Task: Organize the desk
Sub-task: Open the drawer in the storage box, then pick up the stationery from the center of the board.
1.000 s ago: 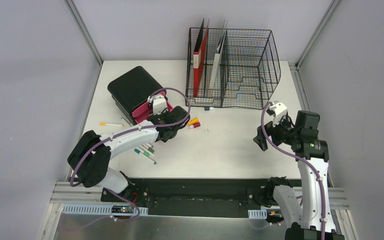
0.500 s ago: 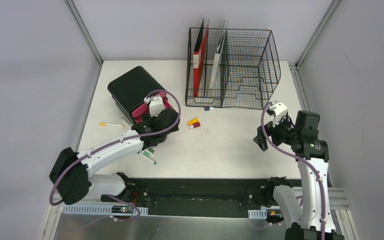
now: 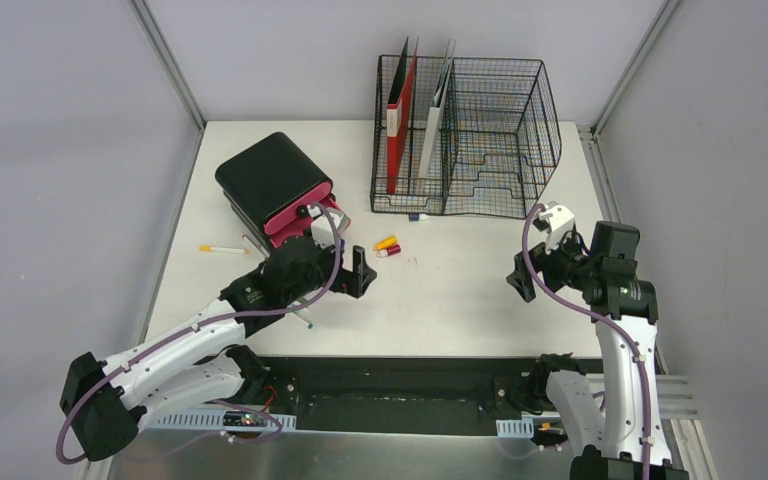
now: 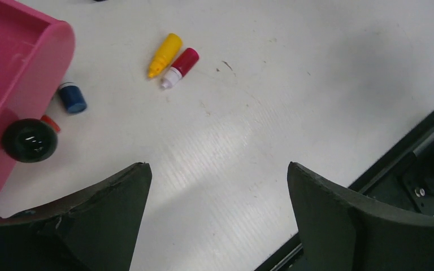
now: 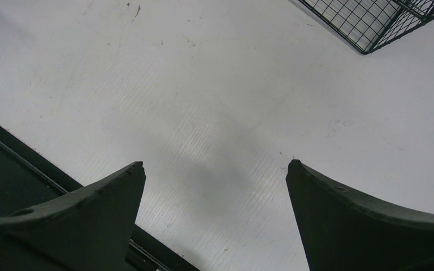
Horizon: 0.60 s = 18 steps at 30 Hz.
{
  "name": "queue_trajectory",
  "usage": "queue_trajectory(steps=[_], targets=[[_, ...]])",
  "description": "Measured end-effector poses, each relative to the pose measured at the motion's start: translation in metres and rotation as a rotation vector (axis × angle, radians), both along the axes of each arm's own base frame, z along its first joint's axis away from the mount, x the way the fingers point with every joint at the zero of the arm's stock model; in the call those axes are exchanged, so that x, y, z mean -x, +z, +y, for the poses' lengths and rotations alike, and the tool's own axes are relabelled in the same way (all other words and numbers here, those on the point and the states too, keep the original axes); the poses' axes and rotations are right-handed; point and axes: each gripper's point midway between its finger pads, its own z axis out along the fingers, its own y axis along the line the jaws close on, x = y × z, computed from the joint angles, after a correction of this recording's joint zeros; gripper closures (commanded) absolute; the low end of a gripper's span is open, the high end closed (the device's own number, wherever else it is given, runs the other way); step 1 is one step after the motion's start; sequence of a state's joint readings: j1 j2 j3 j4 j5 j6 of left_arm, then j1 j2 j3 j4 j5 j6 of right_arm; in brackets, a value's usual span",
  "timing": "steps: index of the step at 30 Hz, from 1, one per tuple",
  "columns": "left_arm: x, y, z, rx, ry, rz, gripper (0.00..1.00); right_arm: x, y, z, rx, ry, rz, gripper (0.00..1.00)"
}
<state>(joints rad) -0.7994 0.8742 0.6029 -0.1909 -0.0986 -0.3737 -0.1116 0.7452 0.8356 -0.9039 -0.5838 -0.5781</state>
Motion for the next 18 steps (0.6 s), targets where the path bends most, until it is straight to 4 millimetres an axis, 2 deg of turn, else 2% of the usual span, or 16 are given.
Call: queue_trajectory(steps=[8, 12, 18], targets=[[0.019, -0.003, -0.021, 0.020, -0.192, -0.009, 0.08, 0.000, 0.000, 0.000, 0.000, 0.000, 0.000, 0.01], [0.021, -0.008, -0.029, 0.016, -0.248, -0.003, 0.09, 0.000, 0.000, 0.000, 0.000, 0.000, 0.000, 0.01], [0.019, -0.026, -0.042, -0.045, -0.324, 0.029, 0.09, 0.000, 0.000, 0.000, 0.000, 0.000, 0.001, 0.01]])
